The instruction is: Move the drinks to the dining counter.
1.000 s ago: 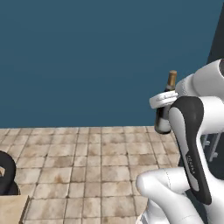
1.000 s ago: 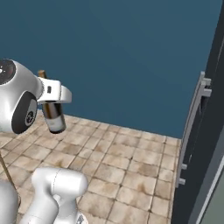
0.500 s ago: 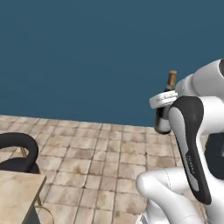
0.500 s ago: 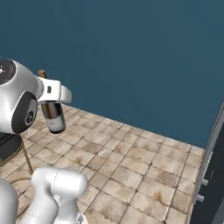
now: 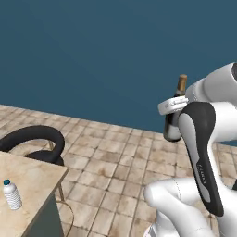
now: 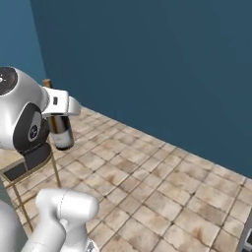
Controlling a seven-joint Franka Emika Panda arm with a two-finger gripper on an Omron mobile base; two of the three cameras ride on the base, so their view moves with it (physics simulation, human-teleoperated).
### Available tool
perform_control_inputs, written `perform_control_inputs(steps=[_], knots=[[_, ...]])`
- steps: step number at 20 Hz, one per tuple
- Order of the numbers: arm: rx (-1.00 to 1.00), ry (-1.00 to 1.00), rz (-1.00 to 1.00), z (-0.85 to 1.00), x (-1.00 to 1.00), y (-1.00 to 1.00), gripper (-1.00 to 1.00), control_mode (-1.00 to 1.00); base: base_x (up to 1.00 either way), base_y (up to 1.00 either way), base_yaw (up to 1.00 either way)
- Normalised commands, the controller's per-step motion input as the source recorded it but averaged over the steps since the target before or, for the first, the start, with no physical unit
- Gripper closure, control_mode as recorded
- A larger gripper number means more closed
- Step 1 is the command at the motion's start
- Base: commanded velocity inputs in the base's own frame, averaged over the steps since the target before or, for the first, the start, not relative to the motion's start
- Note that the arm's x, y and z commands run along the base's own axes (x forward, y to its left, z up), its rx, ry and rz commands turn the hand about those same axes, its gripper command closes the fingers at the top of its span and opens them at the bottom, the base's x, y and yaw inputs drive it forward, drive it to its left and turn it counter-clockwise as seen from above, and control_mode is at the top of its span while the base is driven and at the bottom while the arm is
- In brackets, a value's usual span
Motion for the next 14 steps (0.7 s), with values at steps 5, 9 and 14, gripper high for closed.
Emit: perform_control_inputs(steps=[5, 9, 14], knots=[[0.00, 0.00, 0.00, 0.00, 0.00, 0.00, 1.00, 1.00, -0.09, 0.27, 0.34], [0.00, 0.00, 0.00, 0.00, 0.00, 0.00, 1.00, 1.00, -0.01, 0.29, 0.34], [0.00, 0.00, 0.00, 0.00, 0.00, 0.00, 1.00, 1.00, 0.00, 0.32, 0.35]])
